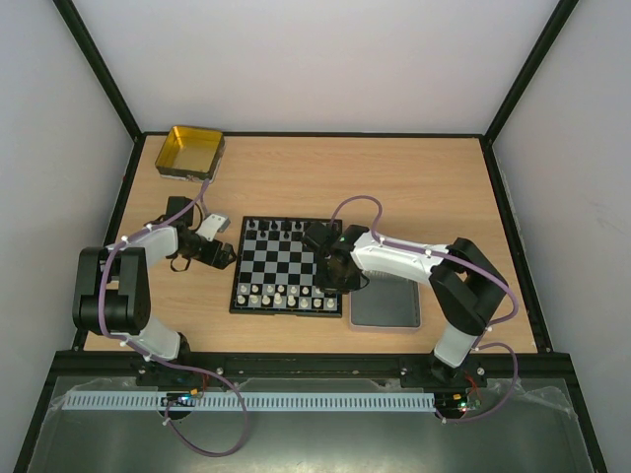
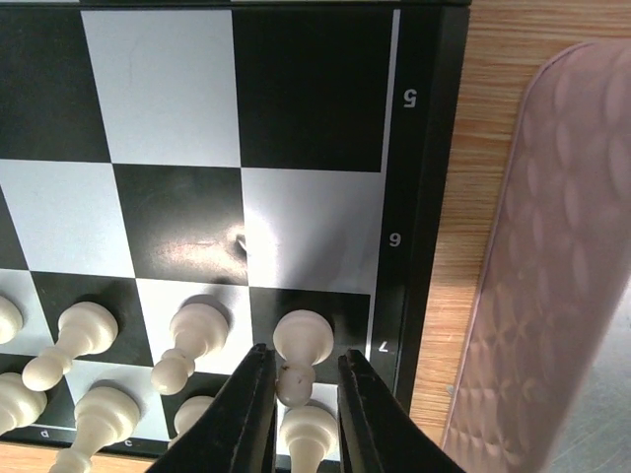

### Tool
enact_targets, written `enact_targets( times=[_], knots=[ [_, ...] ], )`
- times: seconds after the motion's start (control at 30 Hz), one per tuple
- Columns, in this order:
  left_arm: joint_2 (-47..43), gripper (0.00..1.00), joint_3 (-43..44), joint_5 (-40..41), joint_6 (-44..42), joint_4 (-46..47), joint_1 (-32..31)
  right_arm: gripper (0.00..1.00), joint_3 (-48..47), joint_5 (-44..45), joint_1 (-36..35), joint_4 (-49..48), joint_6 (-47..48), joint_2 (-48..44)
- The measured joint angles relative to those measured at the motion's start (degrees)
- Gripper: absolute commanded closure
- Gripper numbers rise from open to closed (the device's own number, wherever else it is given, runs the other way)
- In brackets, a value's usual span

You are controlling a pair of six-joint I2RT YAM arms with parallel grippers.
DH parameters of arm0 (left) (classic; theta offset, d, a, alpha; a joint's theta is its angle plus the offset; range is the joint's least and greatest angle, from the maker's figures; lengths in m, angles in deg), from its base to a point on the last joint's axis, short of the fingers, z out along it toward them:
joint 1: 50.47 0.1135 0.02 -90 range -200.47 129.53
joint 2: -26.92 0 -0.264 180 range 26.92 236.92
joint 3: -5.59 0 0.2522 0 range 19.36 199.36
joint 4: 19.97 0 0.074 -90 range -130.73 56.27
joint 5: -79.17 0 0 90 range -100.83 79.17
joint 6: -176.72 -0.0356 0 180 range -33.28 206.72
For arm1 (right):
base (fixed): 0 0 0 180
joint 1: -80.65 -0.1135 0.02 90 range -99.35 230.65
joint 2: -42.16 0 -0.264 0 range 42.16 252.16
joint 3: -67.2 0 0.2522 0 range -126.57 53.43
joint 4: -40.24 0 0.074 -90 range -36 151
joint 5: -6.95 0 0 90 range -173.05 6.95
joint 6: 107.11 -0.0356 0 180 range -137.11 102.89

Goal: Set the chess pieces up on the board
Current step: Place the chess piece on the chessboard, then reset both arms

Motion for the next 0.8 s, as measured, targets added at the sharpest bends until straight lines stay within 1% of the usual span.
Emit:
enact_targets(
  times=[0.27,0.33,0.4,0.5,0.67,0.8],
  knots=[
    [0.0,0.12,0.0,0.0,0.0,0.0,0.0,0.80,0.0,0.0,0.0,0.0,0.0,0.0],
    [0.0,0.12,0.0,0.0,0.0,0.0,0.0,0.77,-0.2,0.3,0.0,0.3,0.0,0.0],
    [0.0,0.12,0.0,0.0,0.0,0.0,0.0,0.71,-1.1,0.9,0.0,1.1,0.0,0.0],
    [0.0,0.12,0.0,0.0,0.0,0.0,0.0,0.65,-4.0,2.5,0.0,2.4,0.2,0.0],
    [0.0,0.12,0.0,0.0,0.0,0.0,0.0,0.65,-7.2,5.3,0.2,3.8,0.4,-1.3],
    [0.0,0.12,0.0,0.0,0.0,0.0,0.0,0.69,-7.1,7.0,1.0,4.6,0.2,-4.0]
  ],
)
